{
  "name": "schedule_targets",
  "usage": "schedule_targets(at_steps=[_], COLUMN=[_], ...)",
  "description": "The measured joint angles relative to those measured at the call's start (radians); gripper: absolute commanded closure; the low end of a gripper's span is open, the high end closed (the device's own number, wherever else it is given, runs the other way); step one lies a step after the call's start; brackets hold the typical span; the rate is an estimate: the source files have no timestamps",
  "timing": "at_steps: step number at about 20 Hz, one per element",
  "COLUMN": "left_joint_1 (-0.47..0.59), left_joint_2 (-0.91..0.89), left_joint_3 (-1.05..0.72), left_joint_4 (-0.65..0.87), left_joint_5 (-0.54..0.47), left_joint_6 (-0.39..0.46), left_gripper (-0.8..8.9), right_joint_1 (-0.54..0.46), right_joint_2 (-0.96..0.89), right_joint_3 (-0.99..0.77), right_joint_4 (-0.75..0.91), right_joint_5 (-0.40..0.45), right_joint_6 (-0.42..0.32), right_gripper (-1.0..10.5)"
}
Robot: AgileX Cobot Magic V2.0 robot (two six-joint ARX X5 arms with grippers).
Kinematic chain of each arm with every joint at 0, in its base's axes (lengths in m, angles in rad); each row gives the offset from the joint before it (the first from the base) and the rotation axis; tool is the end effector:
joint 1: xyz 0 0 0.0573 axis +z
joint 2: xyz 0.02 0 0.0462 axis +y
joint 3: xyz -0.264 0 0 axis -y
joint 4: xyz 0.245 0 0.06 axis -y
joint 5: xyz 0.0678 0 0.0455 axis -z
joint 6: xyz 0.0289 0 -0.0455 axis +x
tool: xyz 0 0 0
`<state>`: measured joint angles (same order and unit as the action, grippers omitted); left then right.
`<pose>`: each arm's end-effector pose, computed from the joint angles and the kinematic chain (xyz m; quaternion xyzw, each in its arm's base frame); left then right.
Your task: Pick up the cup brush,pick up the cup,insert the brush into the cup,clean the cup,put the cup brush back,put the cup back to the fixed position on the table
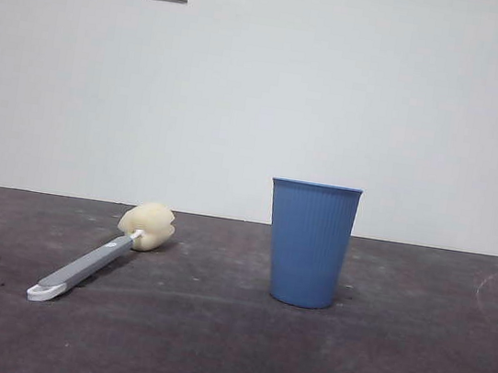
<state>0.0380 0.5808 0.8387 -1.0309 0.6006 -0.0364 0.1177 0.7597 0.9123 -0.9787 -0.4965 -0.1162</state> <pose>0.0870 -0.0130 0.3049 -0.1345 0.3625 -0.2506 0.8875 0.1223 0.0283 0.3133 0.0247 0.3775 0.2993 0.8760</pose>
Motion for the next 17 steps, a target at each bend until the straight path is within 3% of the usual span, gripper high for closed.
schedule_targets(at_steps=[4,8,13,17], left_joint_1=[-0.054,-0.185,-0.427,-0.531], left_joint_2=[0.061,0.162,0.346,0.462], left_joint_3=[0.0,0.016,0.02,0.02], left_joint_4=[0.022,0.109,0.294,0.367], left_joint_5=[0.031,0.016,-0.229,-0.396], left_joint_6=[0.0,-0.017,-0.106,-0.153], left_gripper=[2.16,2.16,2.17,2.17], right_joint_1=[0.0,0.0,0.0,0.0], right_joint_2=[0.0,0.0,0.0,0.0], right_joint_3=[0.0,0.0,0.0,0.0], right_joint_4=[0.0,0.0,0.0,0.0], right_joint_5=[0.0,-0.001,-0.001,-0.001], right_joint_6=[0.004,0.011,0.015,0.015], right_gripper=[3.9,3.9,3.9,3.9])
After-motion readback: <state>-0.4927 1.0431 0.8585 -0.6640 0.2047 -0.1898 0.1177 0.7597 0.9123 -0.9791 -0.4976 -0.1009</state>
